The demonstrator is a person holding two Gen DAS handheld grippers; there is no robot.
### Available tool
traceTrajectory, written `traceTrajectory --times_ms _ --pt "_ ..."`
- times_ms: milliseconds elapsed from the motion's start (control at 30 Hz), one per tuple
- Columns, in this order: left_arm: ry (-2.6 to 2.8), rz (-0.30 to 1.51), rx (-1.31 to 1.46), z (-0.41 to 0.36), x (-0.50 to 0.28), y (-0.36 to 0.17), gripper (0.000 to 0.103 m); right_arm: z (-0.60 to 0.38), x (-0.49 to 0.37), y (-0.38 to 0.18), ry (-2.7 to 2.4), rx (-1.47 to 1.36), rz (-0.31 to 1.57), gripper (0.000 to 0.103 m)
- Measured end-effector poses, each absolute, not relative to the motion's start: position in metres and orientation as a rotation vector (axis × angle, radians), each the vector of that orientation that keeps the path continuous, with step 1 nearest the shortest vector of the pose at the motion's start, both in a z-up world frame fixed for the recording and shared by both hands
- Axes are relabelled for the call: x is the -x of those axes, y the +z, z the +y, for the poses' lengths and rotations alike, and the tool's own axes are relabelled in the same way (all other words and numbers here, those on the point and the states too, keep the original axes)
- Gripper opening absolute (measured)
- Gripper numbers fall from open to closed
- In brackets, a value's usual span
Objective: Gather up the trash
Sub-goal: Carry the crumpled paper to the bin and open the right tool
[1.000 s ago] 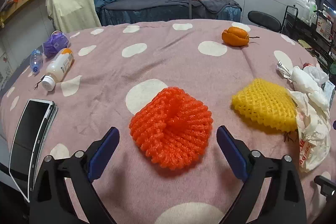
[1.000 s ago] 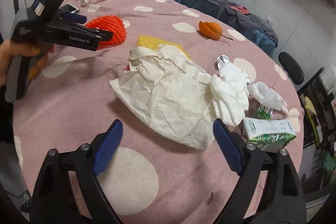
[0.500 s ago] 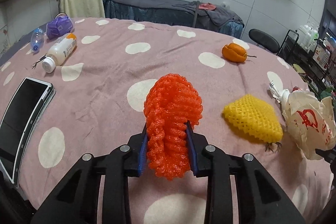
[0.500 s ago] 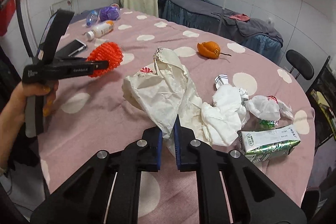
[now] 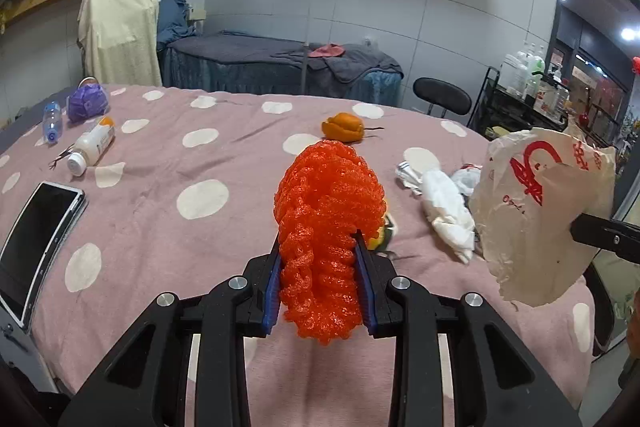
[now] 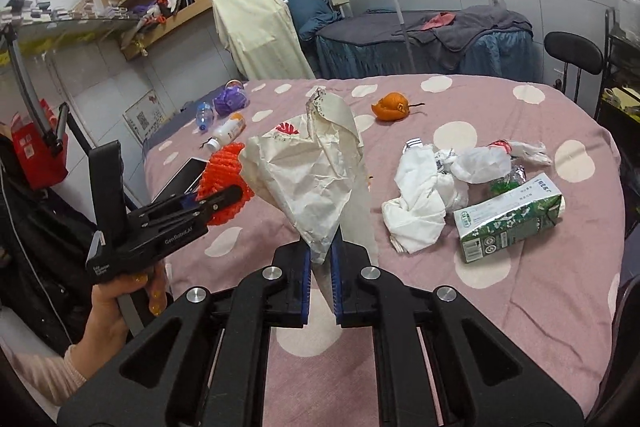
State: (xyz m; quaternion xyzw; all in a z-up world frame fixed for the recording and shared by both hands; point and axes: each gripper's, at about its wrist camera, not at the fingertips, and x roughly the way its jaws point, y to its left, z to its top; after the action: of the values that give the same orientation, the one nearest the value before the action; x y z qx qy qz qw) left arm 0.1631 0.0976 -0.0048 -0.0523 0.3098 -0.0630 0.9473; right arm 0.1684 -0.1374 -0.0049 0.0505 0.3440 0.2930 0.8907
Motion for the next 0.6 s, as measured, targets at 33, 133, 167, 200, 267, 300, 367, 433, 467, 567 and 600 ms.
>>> traceTrajectory --times_ms 33,133,167,200,267,300,367,433,467,567,600 --pt "-0.142 0.627 0.103 0.092 -0.161 -0.003 0.031 -0.144 -0.165 -0.003 0.591 -0.110 0.700 0.009" --pt "-0.189 0.620 0.092 0.072 -0.156 0.000 0.031 -0.163 -0.156 0.004 0.515 -0.103 0.656 0.009" --pt "-0.205 0.620 0.087 0.066 -0.155 0.001 0.031 -0.171 -0.153 0.005 0.491 -0.107 0.646 0.009" --pt "-0.224 0.622 0.082 0.057 -0.154 0.001 0.031 -0.179 -0.150 0.006 0.468 -0.116 0.640 0.009" --pt "-0.254 0.625 0.076 0.045 -0.153 0.000 0.031 -0.196 -0.146 0.007 0.430 -0.137 0.633 0.009" --pt "-0.275 0.628 0.075 0.037 -0.153 -0.001 0.031 -0.204 -0.144 0.007 0.406 -0.145 0.628 0.009" --pt "-0.305 0.630 0.071 0.023 -0.152 -0.001 0.031 -0.222 -0.140 0.007 0.355 -0.158 0.619 0.009" --pt "-0.339 0.631 0.065 0.008 -0.152 -0.001 0.031 -0.243 -0.136 0.006 0.311 -0.190 0.618 0.009" --pt "-0.354 0.631 0.063 0.002 -0.151 -0.001 0.031 -0.252 -0.133 0.005 0.292 -0.205 0.617 0.009" --pt "-0.401 0.630 0.058 -0.019 -0.150 0.001 0.031 -0.282 -0.125 0.005 0.219 -0.236 0.601 0.009" --pt "-0.417 0.629 0.055 -0.026 -0.150 0.002 0.031 -0.290 -0.123 0.005 0.192 -0.242 0.595 0.009"
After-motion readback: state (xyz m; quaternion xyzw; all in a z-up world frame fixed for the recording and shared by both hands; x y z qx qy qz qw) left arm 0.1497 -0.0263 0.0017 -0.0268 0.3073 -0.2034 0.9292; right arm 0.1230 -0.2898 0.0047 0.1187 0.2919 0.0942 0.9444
